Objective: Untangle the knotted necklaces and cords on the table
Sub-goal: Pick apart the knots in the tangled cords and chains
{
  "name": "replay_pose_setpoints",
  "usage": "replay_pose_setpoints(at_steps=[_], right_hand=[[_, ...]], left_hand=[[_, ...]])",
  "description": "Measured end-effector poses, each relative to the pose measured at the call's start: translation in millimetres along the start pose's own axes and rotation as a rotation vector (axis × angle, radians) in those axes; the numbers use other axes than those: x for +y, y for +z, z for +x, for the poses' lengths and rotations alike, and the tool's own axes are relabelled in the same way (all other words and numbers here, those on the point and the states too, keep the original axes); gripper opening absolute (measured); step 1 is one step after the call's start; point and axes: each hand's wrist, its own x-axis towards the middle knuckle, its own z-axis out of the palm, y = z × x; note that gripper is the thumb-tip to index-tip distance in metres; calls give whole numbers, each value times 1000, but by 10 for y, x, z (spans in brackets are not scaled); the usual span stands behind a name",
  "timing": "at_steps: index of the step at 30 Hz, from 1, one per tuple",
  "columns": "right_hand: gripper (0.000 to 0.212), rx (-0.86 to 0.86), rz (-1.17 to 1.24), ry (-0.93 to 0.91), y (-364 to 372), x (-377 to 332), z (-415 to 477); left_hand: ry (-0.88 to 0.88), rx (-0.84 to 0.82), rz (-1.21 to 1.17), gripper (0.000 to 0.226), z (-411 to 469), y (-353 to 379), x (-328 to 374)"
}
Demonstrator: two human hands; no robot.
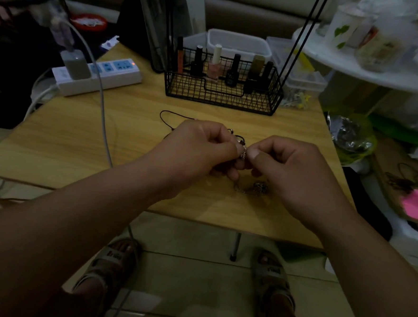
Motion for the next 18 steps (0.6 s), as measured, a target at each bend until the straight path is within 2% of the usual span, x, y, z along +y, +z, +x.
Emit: replay_pose_setpoints(at_steps=[6, 10, 14, 16, 18], right_hand=[[11, 43, -11, -7, 0, 1, -7], [10, 69, 178, 45, -28, 7, 21], [12, 9, 400, 122, -6, 4, 45], [9, 10, 418, 131, -1, 13, 52], [7, 21, 406, 118, -8, 19, 52]], left_hand=[[22, -12, -14, 9, 15, -15, -2], [15, -40, 47, 9, 14, -32, -4], [2, -83, 21, 9, -16, 25, -9], [-17, -92, -45, 10, -16, 40, -5], [13, -82, -5, 13, -23, 34, -4]])
